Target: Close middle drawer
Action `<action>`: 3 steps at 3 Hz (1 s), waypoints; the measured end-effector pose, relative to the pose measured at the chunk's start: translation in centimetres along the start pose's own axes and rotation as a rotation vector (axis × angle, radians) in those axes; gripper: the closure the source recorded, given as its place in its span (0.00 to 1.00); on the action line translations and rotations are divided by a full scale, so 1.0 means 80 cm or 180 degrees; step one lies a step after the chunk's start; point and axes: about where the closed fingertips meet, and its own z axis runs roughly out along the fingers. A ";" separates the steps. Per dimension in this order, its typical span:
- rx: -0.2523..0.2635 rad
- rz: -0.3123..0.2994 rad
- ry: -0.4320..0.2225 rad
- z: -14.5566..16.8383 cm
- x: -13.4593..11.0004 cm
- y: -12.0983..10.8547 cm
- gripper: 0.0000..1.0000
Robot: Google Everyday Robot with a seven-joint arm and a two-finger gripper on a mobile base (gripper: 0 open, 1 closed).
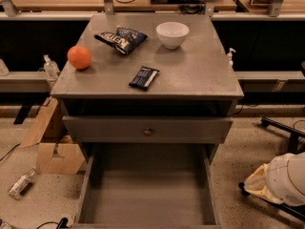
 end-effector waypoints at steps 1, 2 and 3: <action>0.0000 -0.0003 0.0000 0.000 0.000 0.001 1.00; -0.0217 0.0041 -0.0279 0.067 -0.013 0.039 1.00; -0.0364 0.0204 -0.0555 0.146 -0.011 0.088 1.00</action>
Offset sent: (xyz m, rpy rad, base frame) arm -0.0133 0.0586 -0.0900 0.1840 0.0503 0.0457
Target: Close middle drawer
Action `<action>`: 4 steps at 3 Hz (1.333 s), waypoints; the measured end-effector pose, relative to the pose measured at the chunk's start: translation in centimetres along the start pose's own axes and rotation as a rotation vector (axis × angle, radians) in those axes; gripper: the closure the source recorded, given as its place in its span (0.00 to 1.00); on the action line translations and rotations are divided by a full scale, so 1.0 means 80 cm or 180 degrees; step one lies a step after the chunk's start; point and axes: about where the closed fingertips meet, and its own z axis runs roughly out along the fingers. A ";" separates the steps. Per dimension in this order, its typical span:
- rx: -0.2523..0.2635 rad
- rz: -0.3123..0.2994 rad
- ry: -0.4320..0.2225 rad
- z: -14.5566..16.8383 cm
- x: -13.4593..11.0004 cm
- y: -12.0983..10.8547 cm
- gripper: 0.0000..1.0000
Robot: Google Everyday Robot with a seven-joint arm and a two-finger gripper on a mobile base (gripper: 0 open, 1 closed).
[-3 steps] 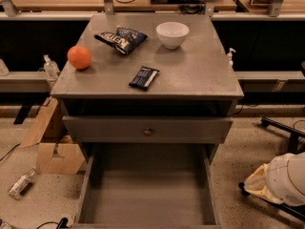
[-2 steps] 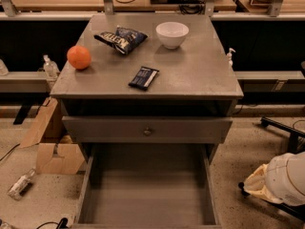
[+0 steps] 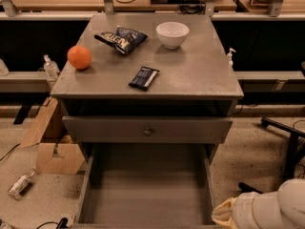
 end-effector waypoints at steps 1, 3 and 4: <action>-0.0052 0.0119 -0.0167 0.077 0.025 0.054 1.00; -0.0337 -0.0056 -0.0006 0.206 0.059 0.156 1.00; -0.0283 -0.0218 -0.0042 0.220 0.039 0.145 1.00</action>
Offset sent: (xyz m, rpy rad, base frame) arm -0.1015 0.1002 -0.1951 0.0496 0.0357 0.0389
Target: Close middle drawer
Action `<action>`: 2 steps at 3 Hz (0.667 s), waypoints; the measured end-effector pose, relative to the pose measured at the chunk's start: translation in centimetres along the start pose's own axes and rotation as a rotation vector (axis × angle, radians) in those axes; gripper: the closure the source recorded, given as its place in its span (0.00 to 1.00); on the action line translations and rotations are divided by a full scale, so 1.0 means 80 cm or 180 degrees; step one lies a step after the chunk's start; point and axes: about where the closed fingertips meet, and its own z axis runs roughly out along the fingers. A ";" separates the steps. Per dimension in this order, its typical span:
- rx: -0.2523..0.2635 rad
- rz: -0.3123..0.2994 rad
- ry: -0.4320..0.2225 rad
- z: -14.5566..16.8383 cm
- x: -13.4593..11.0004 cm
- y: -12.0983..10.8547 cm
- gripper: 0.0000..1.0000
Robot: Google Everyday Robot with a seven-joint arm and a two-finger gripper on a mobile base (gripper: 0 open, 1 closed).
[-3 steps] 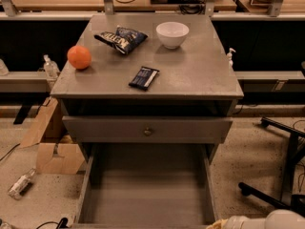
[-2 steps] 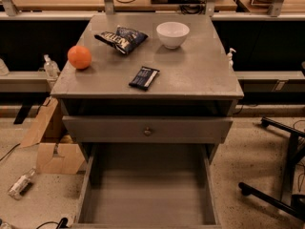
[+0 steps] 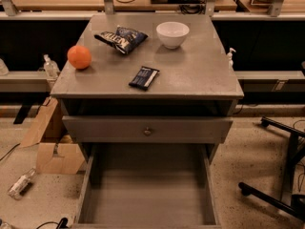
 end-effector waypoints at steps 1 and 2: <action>-0.0072 0.0021 -0.0065 0.014 -0.002 0.007 1.00; -0.0095 0.0121 -0.0245 0.047 0.004 -0.001 1.00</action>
Offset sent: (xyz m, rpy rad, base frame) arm 0.0137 0.0272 -0.0816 0.1969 0.0577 -0.0591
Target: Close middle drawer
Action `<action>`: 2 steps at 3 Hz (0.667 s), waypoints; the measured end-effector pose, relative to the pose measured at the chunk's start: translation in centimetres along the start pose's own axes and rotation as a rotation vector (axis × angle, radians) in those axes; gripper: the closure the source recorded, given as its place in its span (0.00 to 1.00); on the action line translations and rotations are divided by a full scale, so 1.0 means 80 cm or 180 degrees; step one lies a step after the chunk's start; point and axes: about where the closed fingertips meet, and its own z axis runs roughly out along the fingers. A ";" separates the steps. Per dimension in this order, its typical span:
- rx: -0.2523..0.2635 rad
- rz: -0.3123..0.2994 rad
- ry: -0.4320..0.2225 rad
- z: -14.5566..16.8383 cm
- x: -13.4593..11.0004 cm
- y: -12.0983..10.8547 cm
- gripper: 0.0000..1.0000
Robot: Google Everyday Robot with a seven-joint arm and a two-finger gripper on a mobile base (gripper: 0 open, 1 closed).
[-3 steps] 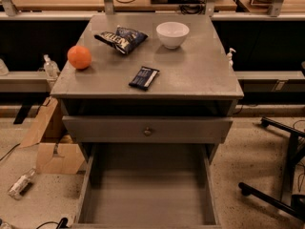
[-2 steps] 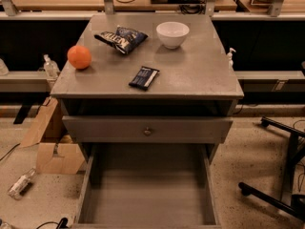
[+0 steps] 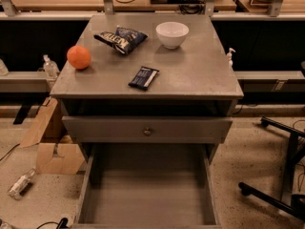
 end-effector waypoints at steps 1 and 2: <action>-0.0051 0.0101 -0.0190 0.037 0.017 -0.026 1.00; -0.0027 0.0133 -0.0218 0.045 0.025 -0.055 1.00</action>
Offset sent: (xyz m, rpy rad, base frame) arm 0.1374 -0.0464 -0.0565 0.0354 -0.0378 -0.0299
